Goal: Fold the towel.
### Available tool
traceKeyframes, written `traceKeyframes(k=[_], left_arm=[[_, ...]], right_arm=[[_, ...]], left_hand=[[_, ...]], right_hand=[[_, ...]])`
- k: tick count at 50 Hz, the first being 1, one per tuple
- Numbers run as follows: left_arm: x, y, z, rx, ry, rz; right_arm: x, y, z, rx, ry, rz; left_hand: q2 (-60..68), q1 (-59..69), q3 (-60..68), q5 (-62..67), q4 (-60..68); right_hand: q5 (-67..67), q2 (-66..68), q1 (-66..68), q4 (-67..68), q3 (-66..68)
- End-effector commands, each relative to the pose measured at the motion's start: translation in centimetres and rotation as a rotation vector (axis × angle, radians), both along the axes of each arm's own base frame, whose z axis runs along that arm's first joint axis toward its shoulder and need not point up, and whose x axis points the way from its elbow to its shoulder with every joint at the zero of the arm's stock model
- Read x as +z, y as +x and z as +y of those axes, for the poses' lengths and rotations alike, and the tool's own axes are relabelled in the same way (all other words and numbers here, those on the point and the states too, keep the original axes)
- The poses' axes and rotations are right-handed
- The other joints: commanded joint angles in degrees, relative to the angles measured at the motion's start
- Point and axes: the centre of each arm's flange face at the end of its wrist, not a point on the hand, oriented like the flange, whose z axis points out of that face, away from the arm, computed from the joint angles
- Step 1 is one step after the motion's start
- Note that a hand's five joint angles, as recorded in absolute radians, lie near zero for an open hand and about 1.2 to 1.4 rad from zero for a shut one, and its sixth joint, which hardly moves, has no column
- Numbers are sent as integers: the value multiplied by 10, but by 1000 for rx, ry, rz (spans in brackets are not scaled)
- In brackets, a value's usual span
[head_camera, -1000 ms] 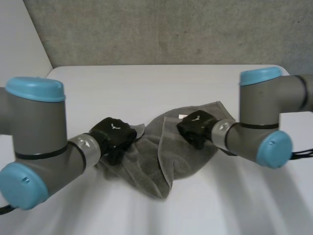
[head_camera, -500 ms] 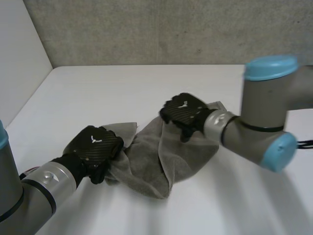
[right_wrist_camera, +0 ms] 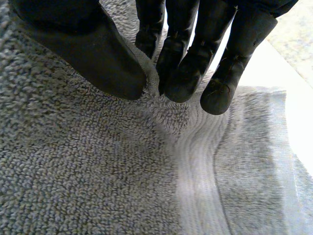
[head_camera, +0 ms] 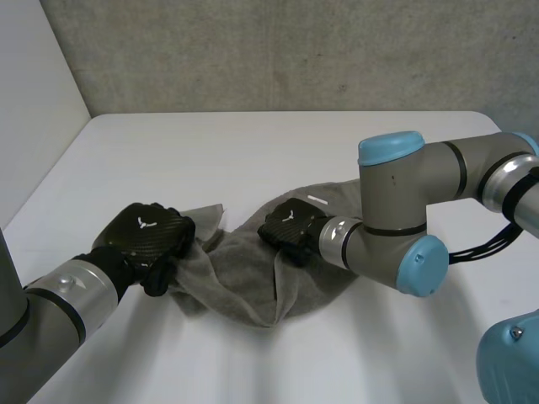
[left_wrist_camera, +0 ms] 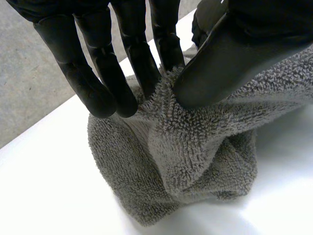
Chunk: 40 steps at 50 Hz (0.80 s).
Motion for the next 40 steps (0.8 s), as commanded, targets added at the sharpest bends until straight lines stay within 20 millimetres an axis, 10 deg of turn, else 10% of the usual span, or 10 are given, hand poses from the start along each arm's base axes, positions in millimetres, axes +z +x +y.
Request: traceKeyframes(k=[1, 14, 23, 33, 40], left_arm=[[11, -3, -6, 7, -31, 27], [38, -9, -16, 50, -36, 202], [44, -22, -9, 18, -10, 265], [29, -46, -51, 41, 11, 244], [34, -70, -119, 159, -113, 242]], right_arm=[[44, -13, 0, -83, -18, -67], [129, -86, -1, -293, -102, -202], [175, -123, 46, -338, -149, -203], [136, -112, 15, -349, -116, -77], [112, -92, -62, -446, -251, -8]], left_hand=[[-40, 18, -80, -144, -67], [-40, 18, -80, -144, -67], [-40, 18, -80, -144, -67], [-40, 18, -80, -144, -67], [-40, 18, -80, -144, -67]], right_hand=[[33, 56, 45, 33, 39], [33, 56, 45, 33, 39], [33, 56, 45, 33, 39], [33, 56, 45, 33, 39], [33, 56, 45, 33, 39]])
